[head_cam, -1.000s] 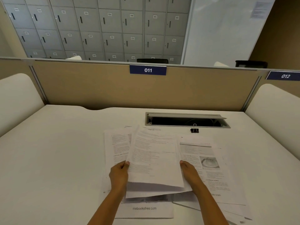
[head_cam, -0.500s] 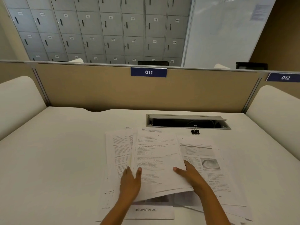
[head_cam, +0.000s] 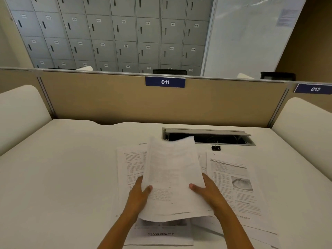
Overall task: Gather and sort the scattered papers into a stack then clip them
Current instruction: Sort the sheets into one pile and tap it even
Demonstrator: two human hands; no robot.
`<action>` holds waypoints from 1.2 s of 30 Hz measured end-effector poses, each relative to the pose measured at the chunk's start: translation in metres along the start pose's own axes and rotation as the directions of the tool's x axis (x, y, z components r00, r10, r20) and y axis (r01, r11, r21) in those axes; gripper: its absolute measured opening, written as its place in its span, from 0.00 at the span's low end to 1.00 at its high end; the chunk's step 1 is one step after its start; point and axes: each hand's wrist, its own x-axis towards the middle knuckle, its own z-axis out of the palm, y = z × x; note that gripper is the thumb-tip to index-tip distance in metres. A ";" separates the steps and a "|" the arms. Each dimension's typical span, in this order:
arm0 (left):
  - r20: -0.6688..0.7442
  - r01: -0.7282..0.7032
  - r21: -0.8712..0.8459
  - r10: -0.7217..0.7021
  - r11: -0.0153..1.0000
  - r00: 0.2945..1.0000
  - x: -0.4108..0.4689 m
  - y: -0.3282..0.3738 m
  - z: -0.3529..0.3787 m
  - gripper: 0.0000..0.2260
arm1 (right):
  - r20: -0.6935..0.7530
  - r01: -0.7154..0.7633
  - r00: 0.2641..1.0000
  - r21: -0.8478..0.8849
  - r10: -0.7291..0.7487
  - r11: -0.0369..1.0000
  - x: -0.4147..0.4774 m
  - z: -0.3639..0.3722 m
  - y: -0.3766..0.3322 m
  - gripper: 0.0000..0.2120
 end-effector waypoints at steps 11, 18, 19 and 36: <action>-0.153 -0.372 -0.141 0.351 0.918 0.924 0.004 0.030 -0.011 0.23 | -0.152 0.257 0.962 0.216 -0.228 0.942 -0.006 0.005 -0.014 0.26; -0.150 -0.348 -0.315 0.316 0.883 0.937 0.000 0.037 -0.017 0.11 | -0.072 0.196 0.981 0.355 -0.182 0.914 -0.013 0.005 -0.010 0.29; -0.163 -0.358 -0.340 0.321 0.869 0.933 0.000 0.042 -0.017 0.11 | -0.090 0.212 0.977 0.366 -0.192 0.906 -0.014 0.005 -0.014 0.28; 0.166 -0.212 -0.321 0.276 0.923 0.947 0.004 0.063 -0.043 0.36 | 0.151 0.209 0.954 0.287 -0.260 0.935 -0.015 -0.008 -0.037 0.22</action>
